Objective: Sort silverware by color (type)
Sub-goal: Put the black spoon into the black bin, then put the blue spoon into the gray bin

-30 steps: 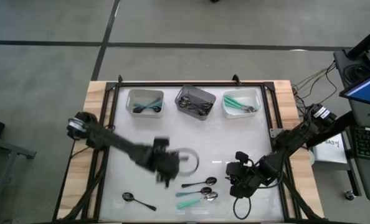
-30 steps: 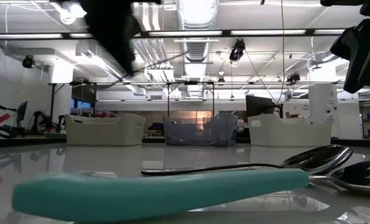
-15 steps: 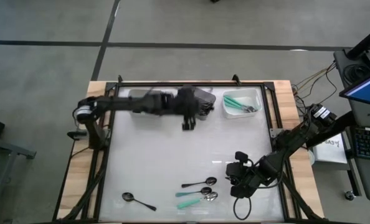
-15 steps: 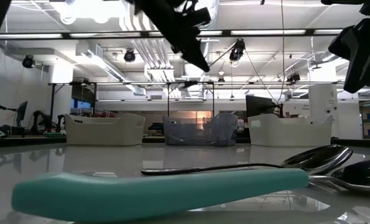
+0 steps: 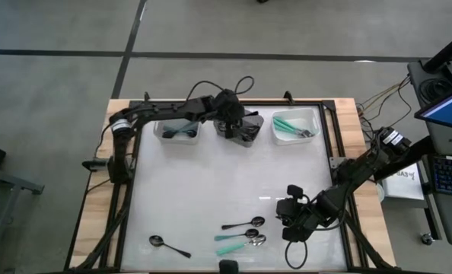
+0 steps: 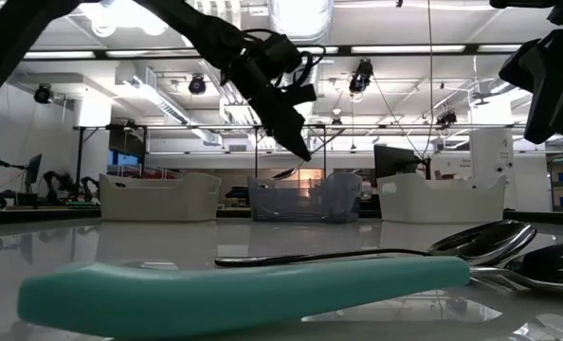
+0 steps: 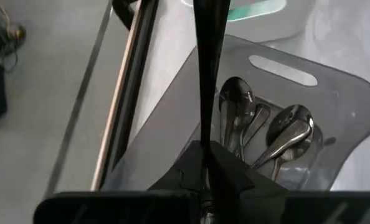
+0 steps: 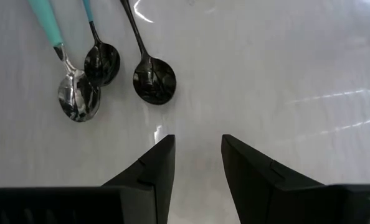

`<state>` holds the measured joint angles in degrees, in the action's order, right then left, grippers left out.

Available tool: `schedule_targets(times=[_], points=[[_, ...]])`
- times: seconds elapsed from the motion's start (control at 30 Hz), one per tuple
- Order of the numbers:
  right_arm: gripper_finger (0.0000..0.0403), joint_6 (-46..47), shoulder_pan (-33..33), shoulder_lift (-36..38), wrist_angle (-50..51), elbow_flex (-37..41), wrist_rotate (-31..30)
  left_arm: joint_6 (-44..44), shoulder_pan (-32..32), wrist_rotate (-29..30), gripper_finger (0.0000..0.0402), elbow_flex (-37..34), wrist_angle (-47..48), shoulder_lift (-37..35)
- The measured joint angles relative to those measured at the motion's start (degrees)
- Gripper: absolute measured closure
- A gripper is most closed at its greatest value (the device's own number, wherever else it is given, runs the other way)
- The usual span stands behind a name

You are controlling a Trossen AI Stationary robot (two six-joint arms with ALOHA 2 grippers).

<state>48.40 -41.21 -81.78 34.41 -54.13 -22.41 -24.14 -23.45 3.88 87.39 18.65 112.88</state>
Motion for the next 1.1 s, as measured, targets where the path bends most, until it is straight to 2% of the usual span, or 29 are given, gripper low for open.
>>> schedule_targets(times=[0.17, 0.47, 0.53, 0.63, 0.7, 0.77, 1.1], points=[[0.028, -0.1, 0.0, 0.0, 0.0, 0.0, 0.1, 2.6, -0.1, 0.1, 0.0379, 0.0, -0.1, 1.9], [0.028, -0.5, 0.0, 0.0, 0.0, 0.0, 0.1, 5.3, 0.2, -0.5, 0.031, 0.2, 0.0, 1.9], [0.028, -0.5, 0.0, 0.0, 0.0, 0.0, 0.1, 6.5, 0.7, -6.2, 0.0304, 1.0, 0.9, 1.1], [0.028, -0.5, 0.0, 0.0, 0.0, 0.0, 0.1, 9.4, 2.6, -22.8, 0.0306, 2.7, 0.9, 0.5], [0.028, -0.4, 0.0, 0.0, 0.0, 0.0, 0.1, 12.9, 4.9, -30.0, 0.031, 4.0, 0.9, 0.5], [0.028, -0.4, 0.0, 0.0, 0.0, 0.0, 0.1, 16.0, 7.6, -32.2, 0.0313, 4.7, 0.9, 0.5], [0.028, 1.2, 0.0, 0.0, 0.1, 0.0, 0.2, 19.3, 26.0, -32.1, 0.0315, 4.4, 5.3, 1.0]])
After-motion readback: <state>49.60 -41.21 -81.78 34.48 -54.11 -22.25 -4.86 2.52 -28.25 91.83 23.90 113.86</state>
